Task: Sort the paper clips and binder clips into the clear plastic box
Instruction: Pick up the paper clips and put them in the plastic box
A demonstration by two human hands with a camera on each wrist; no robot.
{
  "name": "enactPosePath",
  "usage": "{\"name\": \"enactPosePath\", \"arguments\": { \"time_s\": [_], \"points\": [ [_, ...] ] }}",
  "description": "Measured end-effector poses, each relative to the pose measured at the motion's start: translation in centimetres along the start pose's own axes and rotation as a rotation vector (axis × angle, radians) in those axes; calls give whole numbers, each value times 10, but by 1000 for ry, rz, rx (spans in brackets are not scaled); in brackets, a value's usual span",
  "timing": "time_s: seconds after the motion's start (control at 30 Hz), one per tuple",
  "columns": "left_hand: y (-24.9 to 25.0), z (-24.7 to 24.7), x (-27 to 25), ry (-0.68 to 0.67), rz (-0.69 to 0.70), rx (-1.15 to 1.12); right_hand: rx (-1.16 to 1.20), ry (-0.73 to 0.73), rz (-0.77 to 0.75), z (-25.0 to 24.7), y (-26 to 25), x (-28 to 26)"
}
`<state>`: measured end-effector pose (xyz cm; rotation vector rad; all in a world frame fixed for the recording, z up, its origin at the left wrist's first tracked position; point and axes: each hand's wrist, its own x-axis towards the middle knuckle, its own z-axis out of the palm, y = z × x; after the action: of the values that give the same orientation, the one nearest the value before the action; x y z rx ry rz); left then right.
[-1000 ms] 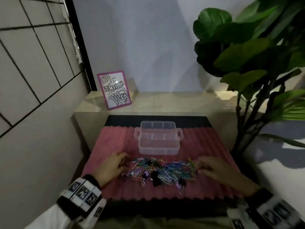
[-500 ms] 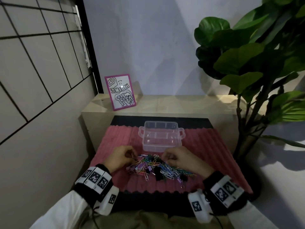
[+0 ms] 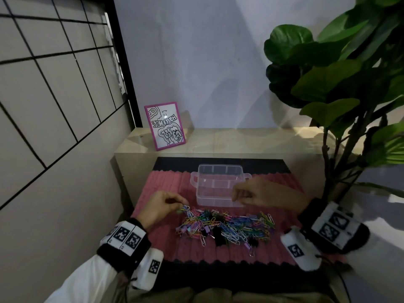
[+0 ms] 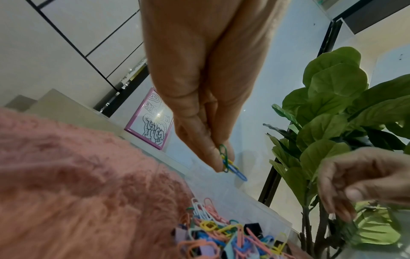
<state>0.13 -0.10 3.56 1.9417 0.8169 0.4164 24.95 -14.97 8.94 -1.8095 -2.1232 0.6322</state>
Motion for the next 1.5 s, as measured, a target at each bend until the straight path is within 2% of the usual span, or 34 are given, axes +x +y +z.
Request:
{"name": "enactPosePath", "arguments": {
  "time_s": [0.13, 0.2, 0.3, 0.47, 0.6, 0.67, 0.8, 0.93, 1.03, 1.1, 1.17, 1.33, 1.4, 1.5],
  "points": [
    [7, 1, 8, -46, 12, 20, -128, -245, -45, -18, -14, 47],
    [9, 1, 11, -51, 15, 5, -180, -277, -50, -17, -23, 72],
    [7, -2, 13, -23, 32, 8, -187, -242, -35, 6, -32, 91],
    [-5, -14, 9, 30, 13, -23, -212, -51, -23, 55, -33, 97],
    [-3, -17, 9, 70, 6, -112, -329, -18, -36, 82, -38, 93],
    [1, -15, 9, 67, 20, -134, -374, 21, -58, 88, -38, 93],
    [9, -15, 12, 69, 38, -136, -291, 120, -60, 82, -35, 84],
    [16, -13, 25, 68, 57, -77, -51, 297, 26, 72, -17, 67],
    [30, -3, 40, 33, 94, -8, 387, 485, 185, 61, 4, 53],
    [40, 7, 55, 12, 100, 3, 753, 548, 247, 53, 12, 39],
    [48, 17, 70, 3, 106, 29, 989, 581, 250, 46, 17, 24],
    [51, 36, 88, -101, 110, 175, 1127, 602, 220, 43, 27, 9],
    [47, 38, 87, -160, 85, 195, 1133, 597, 250, 43, 29, 10],
    [44, 31, 79, -162, 113, 219, 1070, 570, 286, 42, 31, 19]
  ]
}}
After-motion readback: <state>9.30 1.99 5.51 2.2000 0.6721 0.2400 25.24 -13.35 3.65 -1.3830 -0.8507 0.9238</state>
